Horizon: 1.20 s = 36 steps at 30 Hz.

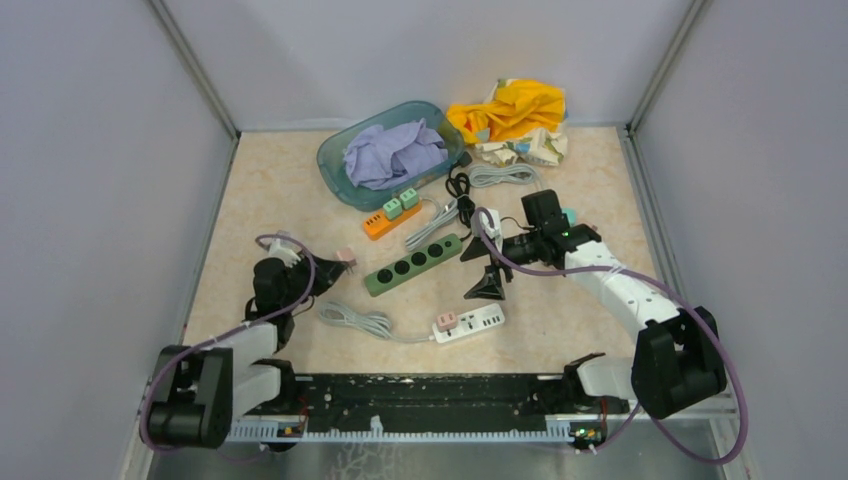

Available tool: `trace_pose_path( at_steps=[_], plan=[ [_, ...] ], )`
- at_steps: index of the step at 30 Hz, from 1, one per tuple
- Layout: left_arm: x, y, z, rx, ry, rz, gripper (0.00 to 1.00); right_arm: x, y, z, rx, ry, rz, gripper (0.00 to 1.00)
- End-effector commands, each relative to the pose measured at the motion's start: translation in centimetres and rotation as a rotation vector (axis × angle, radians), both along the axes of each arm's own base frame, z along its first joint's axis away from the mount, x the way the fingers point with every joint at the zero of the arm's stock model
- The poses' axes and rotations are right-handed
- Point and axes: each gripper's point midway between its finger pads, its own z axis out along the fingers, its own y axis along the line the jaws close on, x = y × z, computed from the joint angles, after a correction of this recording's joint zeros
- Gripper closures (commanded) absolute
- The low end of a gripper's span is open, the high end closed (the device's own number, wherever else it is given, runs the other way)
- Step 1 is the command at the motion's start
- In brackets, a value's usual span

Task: Pull the plug off the socket
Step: Place the plug at the center of the board.

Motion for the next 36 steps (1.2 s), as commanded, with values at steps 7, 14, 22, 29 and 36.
trace_pose_path(
  at_steps=[7,14,22,29,36],
  plan=[
    [5.1,4.4,-0.6,-0.136,0.106,0.278,0.88,0.3,0.0,1.5,0.037,-0.067,0.002,0.12],
    [7.3,5.6,-3.5,-0.201,0.282,0.369,0.76,0.2,0.0,1.6,0.038,-0.071,0.003,0.12],
    [7.5,4.5,-4.7,-0.263,0.384,0.325,0.27,0.2,0.0,1.6,0.037,-0.077,0.004,0.11],
    [5.8,4.8,-4.6,-0.203,0.440,0.330,0.02,0.2,-0.1,1.5,0.036,-0.079,0.006,0.11],
    [3.6,5.5,-2.2,-0.124,0.374,0.329,0.00,0.1,-0.1,1.4,0.037,-0.082,0.014,0.11]
  ],
)
